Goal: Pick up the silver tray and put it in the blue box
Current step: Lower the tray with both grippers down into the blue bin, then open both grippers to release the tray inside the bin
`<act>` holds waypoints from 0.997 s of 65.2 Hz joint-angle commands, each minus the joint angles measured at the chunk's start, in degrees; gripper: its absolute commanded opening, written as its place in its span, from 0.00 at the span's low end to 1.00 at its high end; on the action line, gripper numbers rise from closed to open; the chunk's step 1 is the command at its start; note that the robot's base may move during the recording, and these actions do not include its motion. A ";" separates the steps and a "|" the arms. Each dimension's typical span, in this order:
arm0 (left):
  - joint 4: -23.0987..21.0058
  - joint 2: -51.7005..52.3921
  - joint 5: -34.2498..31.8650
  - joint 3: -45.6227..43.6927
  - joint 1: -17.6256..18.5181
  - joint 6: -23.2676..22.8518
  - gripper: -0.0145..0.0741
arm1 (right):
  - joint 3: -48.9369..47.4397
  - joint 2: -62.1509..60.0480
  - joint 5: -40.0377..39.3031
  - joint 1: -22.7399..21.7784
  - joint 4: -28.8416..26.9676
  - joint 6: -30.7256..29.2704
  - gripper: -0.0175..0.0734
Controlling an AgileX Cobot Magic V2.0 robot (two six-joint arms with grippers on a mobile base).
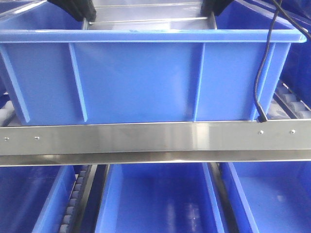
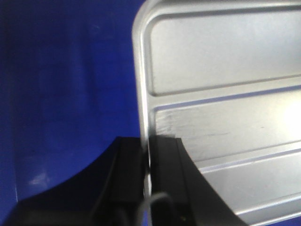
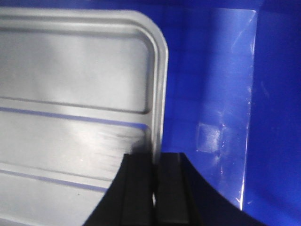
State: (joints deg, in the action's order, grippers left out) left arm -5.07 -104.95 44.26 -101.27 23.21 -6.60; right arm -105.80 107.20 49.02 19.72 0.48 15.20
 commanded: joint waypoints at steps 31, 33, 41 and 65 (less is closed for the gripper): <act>-14.49 2.82 -4.28 -2.72 -3.50 -2.19 0.48 | -2.76 -3.31 -8.41 -0.36 -14.71 -1.06 0.68; -14.49 2.82 -3.64 -2.72 -4.07 -2.19 0.48 | -2.76 -3.31 -8.30 -0.77 -14.71 -1.06 0.70; -14.76 2.82 -3.36 -2.72 -5.12 -2.19 0.48 | -2.76 -3.31 -8.19 -1.20 -14.66 -1.06 0.71; -11.50 2.82 -4.42 -2.72 -5.12 -2.19 0.48 | -2.76 -3.26 -8.62 -1.57 -9.86 -2.10 0.71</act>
State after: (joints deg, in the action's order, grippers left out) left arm -16.20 -104.99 44.16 -101.85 17.89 -8.36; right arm -105.93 107.20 46.03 18.37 -10.18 14.24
